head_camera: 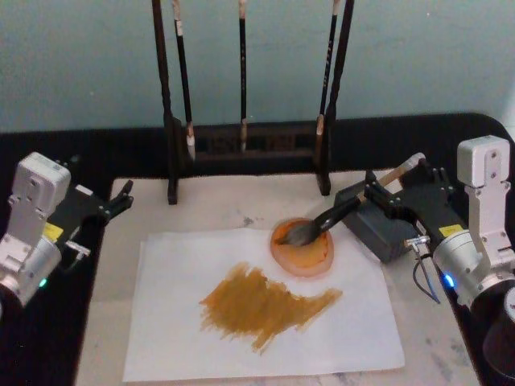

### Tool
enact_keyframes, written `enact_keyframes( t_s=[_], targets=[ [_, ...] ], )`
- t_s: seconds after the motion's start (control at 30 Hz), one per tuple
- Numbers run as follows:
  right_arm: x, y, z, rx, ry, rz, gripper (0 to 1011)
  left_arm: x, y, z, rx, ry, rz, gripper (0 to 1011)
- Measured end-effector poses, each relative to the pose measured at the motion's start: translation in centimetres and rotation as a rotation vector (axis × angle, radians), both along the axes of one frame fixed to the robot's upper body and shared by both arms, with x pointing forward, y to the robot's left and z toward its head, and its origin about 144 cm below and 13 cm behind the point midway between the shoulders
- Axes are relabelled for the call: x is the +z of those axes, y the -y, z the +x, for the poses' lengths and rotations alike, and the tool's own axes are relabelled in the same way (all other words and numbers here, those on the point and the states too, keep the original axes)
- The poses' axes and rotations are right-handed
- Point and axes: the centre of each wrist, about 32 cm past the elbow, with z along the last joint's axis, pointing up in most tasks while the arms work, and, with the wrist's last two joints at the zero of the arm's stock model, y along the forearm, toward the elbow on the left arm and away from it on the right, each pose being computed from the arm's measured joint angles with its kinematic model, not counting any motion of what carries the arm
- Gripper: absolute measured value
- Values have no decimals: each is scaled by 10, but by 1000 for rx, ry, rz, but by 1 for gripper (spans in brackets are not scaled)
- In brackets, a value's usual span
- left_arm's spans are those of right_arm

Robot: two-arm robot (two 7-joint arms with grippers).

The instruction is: Pick up the brush from the inkstone, write on the paper, then place the brush back to its original position.

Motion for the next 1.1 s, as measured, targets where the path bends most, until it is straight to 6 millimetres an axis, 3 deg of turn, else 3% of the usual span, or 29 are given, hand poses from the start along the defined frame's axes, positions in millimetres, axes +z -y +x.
enact_keyframes(
  t_s=[1.1],
  targets=[
    [0,0,0,0,0,0,1000,0,0,0,0,0,0,1010]
  ],
)
